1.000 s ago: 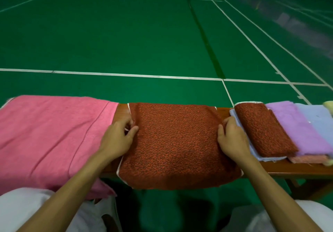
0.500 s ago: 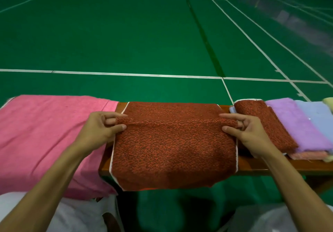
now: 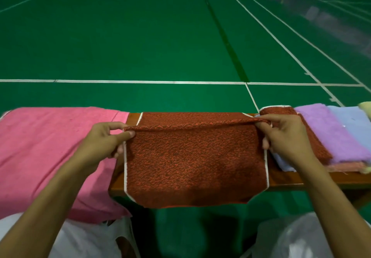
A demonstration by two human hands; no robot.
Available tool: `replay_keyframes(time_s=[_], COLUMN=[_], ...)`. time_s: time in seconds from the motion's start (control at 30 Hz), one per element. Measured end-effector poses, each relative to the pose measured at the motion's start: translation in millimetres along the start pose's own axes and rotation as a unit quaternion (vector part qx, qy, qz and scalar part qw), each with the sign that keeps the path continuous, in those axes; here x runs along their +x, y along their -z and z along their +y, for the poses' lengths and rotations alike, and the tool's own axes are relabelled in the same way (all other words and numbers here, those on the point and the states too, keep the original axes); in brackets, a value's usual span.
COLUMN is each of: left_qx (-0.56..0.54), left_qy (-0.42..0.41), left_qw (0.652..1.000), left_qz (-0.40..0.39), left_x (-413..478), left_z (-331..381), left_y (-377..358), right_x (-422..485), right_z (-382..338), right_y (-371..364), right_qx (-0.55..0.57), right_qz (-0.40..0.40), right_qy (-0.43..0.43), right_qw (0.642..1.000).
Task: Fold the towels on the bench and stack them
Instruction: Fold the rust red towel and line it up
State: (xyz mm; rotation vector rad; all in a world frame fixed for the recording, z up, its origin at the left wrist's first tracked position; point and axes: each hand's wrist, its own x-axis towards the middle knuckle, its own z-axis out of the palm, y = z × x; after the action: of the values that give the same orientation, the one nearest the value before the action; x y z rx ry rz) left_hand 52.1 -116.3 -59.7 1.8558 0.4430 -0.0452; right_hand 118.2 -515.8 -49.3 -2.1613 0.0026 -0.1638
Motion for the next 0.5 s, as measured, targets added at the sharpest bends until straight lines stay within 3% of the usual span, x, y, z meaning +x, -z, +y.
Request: replay_keyframes(time_s=[0.1,0.2,0.37,0.5], left_qx=[-0.091,-0.144,-0.220,-0.316], left_qy=[0.054,0.049,-0.034,-0.193], left_qw=[0.993,0.988,0.975,0.929], left_qz=[-0.050,-0.043,0.004,0.010], left_x=[2,10,44,63], left_z=[6,11,30,60], left_y=[-5,-17,-26,-19], right_x=[4,15,56,74], right_z=[-8,-11,-23,-45], right_y=[-17,-31,-39,-26], right_qx=[0.208,0.288,0.333,0.435], right_qz=[-0.045,-0.058,-0.047,-0.008], right_qy=[-0.160,-0.203,-0.137,-0.003], right_qw=[0.964,0.934,0.932,0.900])
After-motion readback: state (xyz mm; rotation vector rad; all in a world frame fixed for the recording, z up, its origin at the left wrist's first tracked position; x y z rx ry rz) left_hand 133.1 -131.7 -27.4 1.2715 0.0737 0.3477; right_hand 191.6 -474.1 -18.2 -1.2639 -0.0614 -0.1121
